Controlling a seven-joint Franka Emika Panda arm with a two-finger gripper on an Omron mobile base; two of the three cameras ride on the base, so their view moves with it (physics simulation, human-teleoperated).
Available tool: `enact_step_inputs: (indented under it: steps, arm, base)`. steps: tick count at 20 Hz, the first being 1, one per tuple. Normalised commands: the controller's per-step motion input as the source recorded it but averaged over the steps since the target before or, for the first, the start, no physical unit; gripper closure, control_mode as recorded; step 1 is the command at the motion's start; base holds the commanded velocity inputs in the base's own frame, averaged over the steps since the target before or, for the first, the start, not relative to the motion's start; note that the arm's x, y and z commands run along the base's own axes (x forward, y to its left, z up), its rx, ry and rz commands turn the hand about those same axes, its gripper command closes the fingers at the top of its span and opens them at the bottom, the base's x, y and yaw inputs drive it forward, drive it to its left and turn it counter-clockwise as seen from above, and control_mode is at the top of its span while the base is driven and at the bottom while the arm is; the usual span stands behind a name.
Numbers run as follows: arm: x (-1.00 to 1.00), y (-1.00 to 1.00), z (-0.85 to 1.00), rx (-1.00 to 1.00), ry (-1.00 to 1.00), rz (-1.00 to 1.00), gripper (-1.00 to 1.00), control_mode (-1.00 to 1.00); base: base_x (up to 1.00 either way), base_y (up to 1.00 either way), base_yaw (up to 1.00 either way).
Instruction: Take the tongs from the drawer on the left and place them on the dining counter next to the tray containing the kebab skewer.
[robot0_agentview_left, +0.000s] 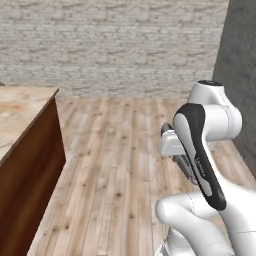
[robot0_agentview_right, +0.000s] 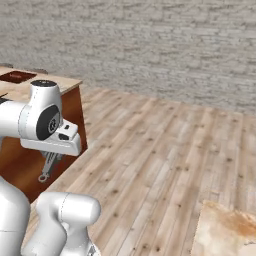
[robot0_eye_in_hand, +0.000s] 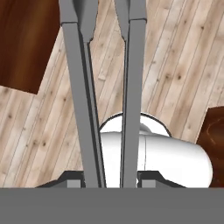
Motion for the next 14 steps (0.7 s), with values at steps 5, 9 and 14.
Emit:
enact_step_inputs:
  steps: [5,9,14]
  arm:
    - [0.00,0.00,0.00,0.00,0.00,0.00,1.00,1.00]
    - [0.00,0.00,0.00,0.00,0.00,0.00,1.00,1.00]
    - [0.00,0.00,0.00,0.00,0.00,0.00,1.00,1.00]
  base:
    - [1.00,-0.48,0.47]
    - [1.00,-0.44,0.67]
    - [1.00,-0.51,0.67]
